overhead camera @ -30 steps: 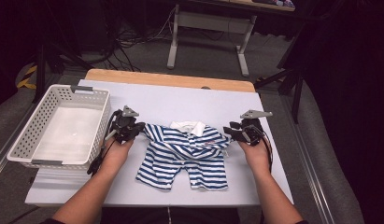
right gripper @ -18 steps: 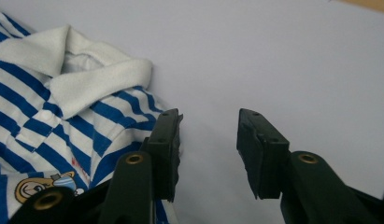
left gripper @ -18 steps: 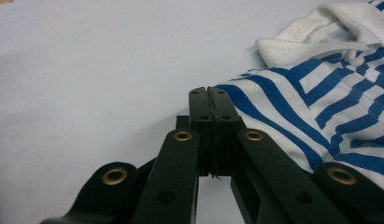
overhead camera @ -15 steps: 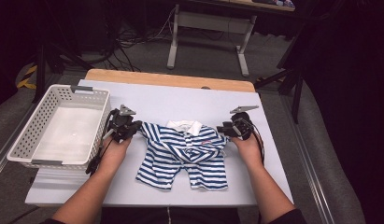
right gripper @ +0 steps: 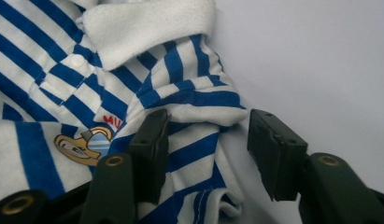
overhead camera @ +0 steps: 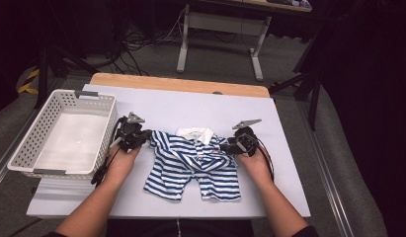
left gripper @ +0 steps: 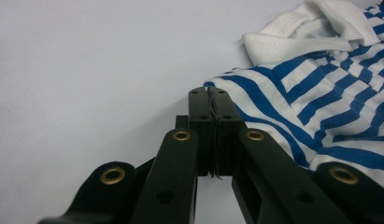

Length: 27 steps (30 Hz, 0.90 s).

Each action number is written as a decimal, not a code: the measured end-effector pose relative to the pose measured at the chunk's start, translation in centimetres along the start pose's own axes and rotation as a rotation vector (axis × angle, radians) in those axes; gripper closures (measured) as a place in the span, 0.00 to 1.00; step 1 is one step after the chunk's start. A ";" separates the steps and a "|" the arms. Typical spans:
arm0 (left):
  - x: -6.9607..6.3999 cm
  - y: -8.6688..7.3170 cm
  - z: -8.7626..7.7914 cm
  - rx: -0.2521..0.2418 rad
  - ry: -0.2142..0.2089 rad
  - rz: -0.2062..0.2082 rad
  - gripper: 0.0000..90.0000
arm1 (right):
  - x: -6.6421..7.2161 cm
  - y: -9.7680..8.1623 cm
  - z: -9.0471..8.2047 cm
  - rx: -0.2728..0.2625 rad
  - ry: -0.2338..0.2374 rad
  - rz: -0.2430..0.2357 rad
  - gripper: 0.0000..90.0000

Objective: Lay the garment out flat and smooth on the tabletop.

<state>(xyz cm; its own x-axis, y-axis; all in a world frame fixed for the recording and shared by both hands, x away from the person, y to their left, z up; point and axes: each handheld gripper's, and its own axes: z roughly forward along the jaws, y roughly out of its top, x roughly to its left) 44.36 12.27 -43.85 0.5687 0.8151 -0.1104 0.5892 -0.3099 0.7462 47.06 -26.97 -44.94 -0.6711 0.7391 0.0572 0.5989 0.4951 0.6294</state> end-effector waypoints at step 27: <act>-0.1 1.9 0.9 -0.023 -0.024 0.003 0.99 | -2.0 1.7 -4.2 -0.045 -0.236 -0.043 0.97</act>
<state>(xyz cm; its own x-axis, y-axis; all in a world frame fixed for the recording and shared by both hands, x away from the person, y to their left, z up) 45.92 11.22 -43.04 0.5845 0.8019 -0.1236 0.5742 -0.3012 0.7613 47.67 -29.52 -40.74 -0.5716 0.8068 -0.1495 0.5486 0.5113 0.6615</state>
